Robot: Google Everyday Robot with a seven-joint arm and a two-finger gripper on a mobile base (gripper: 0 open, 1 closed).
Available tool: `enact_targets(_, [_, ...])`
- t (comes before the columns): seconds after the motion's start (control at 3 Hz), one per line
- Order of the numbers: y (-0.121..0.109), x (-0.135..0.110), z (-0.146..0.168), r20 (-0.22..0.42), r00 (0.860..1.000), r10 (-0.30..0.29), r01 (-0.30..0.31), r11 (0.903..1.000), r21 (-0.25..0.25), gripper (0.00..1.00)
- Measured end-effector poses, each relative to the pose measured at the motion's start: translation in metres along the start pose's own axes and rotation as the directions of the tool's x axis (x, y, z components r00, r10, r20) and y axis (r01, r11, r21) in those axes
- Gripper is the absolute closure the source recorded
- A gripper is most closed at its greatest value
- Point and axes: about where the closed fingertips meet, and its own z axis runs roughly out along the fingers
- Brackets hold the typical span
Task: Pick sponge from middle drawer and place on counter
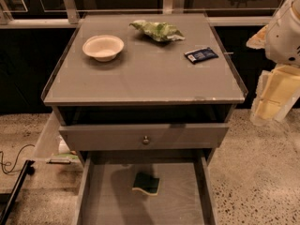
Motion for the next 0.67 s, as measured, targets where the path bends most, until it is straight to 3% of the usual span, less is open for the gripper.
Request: enact_targets(0.67, [0.004, 0.0006, 0.0063, 0.017, 1.0, -0.008, 0.008, 1.0, 0.002, 0.0])
